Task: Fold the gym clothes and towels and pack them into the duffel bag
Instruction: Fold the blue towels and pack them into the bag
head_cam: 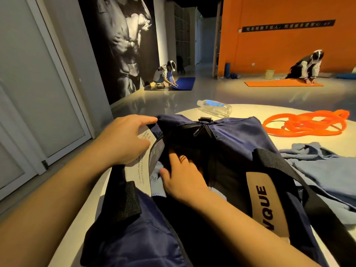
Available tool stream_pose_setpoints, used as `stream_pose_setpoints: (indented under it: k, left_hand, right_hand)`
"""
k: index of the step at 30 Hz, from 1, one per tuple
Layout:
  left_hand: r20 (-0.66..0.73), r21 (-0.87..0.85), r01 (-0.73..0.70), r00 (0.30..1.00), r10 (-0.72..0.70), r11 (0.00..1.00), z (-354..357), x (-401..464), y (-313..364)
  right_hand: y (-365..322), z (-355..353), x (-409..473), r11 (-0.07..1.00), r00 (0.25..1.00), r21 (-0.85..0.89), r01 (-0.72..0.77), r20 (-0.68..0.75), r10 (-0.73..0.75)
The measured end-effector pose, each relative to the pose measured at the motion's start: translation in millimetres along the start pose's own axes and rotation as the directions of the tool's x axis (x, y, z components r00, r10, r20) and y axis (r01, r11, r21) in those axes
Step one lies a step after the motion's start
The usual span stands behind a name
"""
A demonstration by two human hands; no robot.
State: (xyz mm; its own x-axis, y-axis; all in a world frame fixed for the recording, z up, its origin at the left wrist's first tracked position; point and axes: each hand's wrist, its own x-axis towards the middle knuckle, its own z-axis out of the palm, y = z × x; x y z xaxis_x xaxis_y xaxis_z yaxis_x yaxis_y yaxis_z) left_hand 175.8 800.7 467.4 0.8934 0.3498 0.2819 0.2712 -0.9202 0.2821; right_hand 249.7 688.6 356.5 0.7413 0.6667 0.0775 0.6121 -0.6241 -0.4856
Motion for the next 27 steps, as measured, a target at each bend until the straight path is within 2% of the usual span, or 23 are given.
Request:
stream_pose_setpoints:
  k: [3, 6, 10, 12, 14, 16, 18, 19, 20, 21, 22, 23, 24, 25, 26, 27]
  left_hand:
    - [0.020, 0.013, 0.006, 1.000, -0.007, 1.000, 4.3, -2.2, 1.0]
    - [0.037, 0.064, -0.001, 0.999, -0.002, 0.998, 8.3, -2.5, 4.6]
    - [0.026, 0.085, -0.022, 0.999, 0.020, 0.996, 8.7, -3.6, 2.5]
    - [0.021, 0.065, -0.039, 0.999, 0.038, 0.997, 10.1, -3.6, 2.0]
    - [0.017, 0.061, -0.059, 0.998, 0.058, 0.996, 15.0, -5.1, 1.8]
    - [0.020, 0.109, -0.063, 0.998, 0.061, 0.992, 19.2, -7.7, 0.7]
    - [-0.070, 0.264, -0.097, 0.990, 0.119, 0.960, 21.7, -14.8, 3.8]
    - [-0.142, 0.371, -0.149, 0.966, 0.215, 0.917, 24.1, -17.9, 7.4]
    - [-0.229, 0.455, -0.220, 0.907, 0.353, 0.863, 27.2, -20.7, 13.1]
    - [-0.240, 0.519, -0.302, 0.846, 0.476, 0.799, 29.6, -26.7, 24.4]
    - [-0.167, 0.537, -0.405, 0.809, 0.564, 0.740, 34.5, -33.8, 37.1]
    - [-0.029, 0.501, -0.492, 0.812, 0.582, 0.712, 42.3, -41.6, 50.6]
    - [0.122, 0.456, -0.518, 0.842, 0.525, 0.724, 52.2, -48.8, 61.9]
    - [0.269, 0.446, -0.475, 0.880, 0.392, 0.759, 62.0, -53.8, 68.7]
    - [0.347, 0.484, -0.436, 0.891, 0.291, 0.758, 71.5, -54.8, 69.7]
    - [0.368, 0.510, -0.421, 0.895, 0.252, 0.750, 78.2, -54.4, 68.0]
  right_hand:
    - [-0.5, 8.3, -20.4, 0.984, 0.987, -0.175, 0.022, 0.162, 0.007]
    - [-1.4, 9.7, -21.7, 0.958, 0.965, -0.278, 0.065, 0.261, 0.010]
    - [-3.7, -8.6, -46.0, 0.856, 0.947, -0.479, 0.193, 0.319, -0.035]
    - [-0.1, -28.5, -64.1, 0.807, 0.940, -0.512, 0.293, 0.309, -0.145]
    - [8.4, -52.4, -81.3, 0.809, 0.944, -0.487, 0.330, 0.166, -0.285]
    - [25.6, -76.6, -96.6, 0.809, 0.911, -0.532, 0.249, -0.156, -0.383]
    - [51.2, -97.5, -108.6, 0.851, 0.868, -0.525, 0.026, -0.411, -0.279]
    - [63.6, -105.8, -113.5, 0.870, 0.889, -0.488, -0.075, -0.428, -0.163]
    - [73.8, -113.1, -116.7, 0.886, 0.920, -0.440, -0.147, -0.389, -0.041]
    - [82.5, -118.7, -118.6, 0.900, 0.943, -0.392, -0.190, -0.327, 0.057]
    - [88.7, -122.4, -119.7, 0.918, 0.958, -0.331, -0.219, -0.249, 0.139]
    - [93.1, -124.6, -118.8, 0.932, 0.965, -0.272, -0.238, -0.178, 0.195]
    - [96.8, -125.2, -115.8, 0.940, 0.966, -0.239, -0.244, -0.139, 0.216]
    - [97.6, -126.1, -112.6, 0.949, 0.969, -0.208, -0.237, -0.126, 0.214]
    - [98.2, -128.2, -109.4, 0.960, 0.969, -0.152, -0.234, -0.120, 0.218]
    - [98.4, -131.2, -107.0, 0.970, 0.970, -0.084, -0.229, -0.107, 0.220]
